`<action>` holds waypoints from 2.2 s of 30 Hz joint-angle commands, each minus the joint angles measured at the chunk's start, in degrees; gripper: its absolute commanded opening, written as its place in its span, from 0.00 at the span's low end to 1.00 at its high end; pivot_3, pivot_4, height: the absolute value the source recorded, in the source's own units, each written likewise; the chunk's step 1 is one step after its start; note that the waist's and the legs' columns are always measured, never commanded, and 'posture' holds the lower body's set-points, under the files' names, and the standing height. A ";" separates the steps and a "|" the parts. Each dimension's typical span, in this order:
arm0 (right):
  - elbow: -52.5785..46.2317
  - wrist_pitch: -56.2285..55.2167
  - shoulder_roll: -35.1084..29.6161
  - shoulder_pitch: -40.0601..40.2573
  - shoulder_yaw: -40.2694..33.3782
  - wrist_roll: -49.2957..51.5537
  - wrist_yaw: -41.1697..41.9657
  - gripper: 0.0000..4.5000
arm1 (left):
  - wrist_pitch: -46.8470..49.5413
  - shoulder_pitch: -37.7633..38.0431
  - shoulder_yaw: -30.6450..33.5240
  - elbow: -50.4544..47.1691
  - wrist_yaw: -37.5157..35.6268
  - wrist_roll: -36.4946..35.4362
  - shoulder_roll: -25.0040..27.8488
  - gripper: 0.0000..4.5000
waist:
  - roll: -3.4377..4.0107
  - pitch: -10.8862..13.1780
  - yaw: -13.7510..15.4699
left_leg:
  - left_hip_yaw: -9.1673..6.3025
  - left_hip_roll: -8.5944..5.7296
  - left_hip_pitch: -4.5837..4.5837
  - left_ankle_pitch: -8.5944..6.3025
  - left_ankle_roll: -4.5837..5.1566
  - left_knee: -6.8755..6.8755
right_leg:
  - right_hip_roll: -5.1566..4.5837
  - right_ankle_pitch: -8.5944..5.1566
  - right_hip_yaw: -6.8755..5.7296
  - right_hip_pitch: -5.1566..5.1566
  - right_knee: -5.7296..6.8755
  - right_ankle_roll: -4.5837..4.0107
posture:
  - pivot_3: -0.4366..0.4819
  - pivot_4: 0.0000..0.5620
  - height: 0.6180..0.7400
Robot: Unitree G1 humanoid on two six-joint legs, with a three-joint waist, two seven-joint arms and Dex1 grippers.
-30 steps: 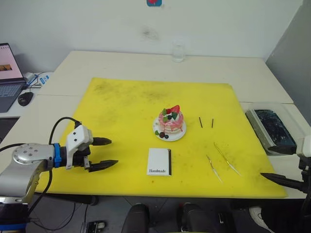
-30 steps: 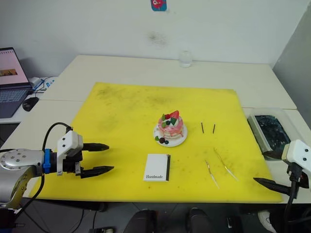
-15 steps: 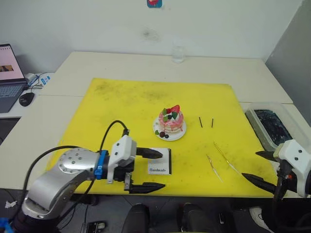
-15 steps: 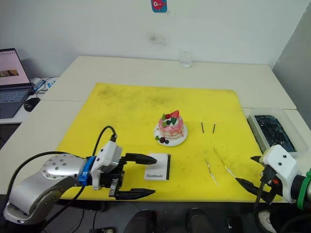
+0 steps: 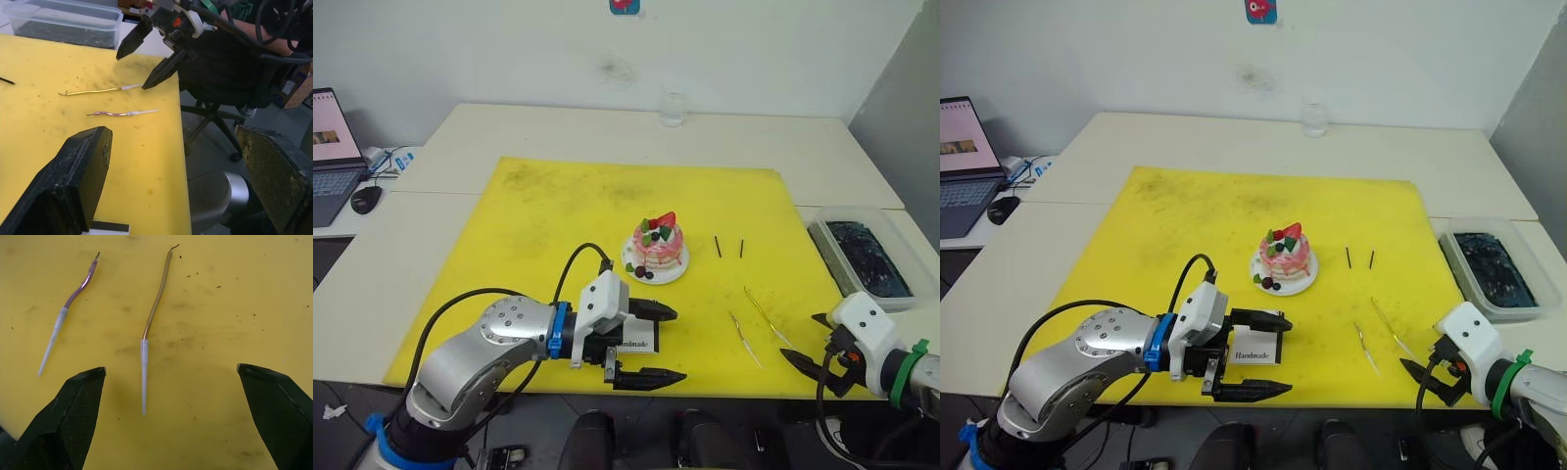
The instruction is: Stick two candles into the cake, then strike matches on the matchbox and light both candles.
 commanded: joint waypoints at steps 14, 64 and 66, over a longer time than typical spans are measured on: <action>2.14 -2.74 -0.38 3.59 2.22 -1.78 0.16 0.47 | 3.11 0.15 -0.79 -2.87 0.74 -4.58 -0.24 1.00 | 0.01 -0.01 0.01 | 0.00 0.00 -0.01 0.00 0.00 0.00 | 0.00 -0.01 0.01 0.00 -0.02 -0.03 | 0.48 0.27 1.00; 1.90 -2.61 -2.47 -30.22 7.20 78.52 -30.51 0.01 | 15.90 -9.14 12.77 14.46 39.57 -60.71 -18.65 1.00 | -0.05 0.02 -0.01 | -0.05 -0.07 -0.11 0.01 0.01 0.04 | 0.08 0.04 0.04 0.02 -0.02 0.11 | 0.48 0.27 1.00; 1.93 -3.09 -2.88 -29.89 7.33 78.42 -30.21 0.00 | 15.74 -9.10 12.44 14.49 39.62 -60.59 -18.86 0.96 | -0.05 0.02 0.00 | -0.06 -0.06 -0.11 0.01 0.01 0.03 | 0.08 0.04 0.02 0.02 -0.02 0.11 | 0.48 0.27 1.00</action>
